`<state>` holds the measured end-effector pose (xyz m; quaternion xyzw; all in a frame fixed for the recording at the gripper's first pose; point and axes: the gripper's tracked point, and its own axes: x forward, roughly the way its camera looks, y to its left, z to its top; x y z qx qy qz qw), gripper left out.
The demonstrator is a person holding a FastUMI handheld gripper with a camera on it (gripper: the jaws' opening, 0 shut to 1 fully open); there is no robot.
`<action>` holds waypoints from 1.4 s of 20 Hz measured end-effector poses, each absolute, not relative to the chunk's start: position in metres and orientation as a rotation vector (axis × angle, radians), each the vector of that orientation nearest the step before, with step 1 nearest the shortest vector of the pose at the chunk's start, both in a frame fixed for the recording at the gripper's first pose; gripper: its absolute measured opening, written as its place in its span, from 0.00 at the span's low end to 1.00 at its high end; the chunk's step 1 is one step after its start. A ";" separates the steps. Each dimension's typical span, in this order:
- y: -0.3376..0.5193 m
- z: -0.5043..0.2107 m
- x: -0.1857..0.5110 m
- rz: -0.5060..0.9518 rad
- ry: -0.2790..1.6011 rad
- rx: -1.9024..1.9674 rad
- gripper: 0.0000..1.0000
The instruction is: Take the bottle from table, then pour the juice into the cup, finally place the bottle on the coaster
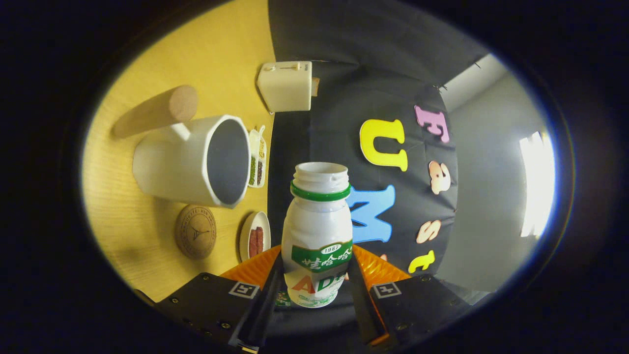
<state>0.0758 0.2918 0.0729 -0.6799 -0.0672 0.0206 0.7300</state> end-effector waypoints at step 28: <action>0.302 0.009 0.116 0.379 0.209 -0.128 0.69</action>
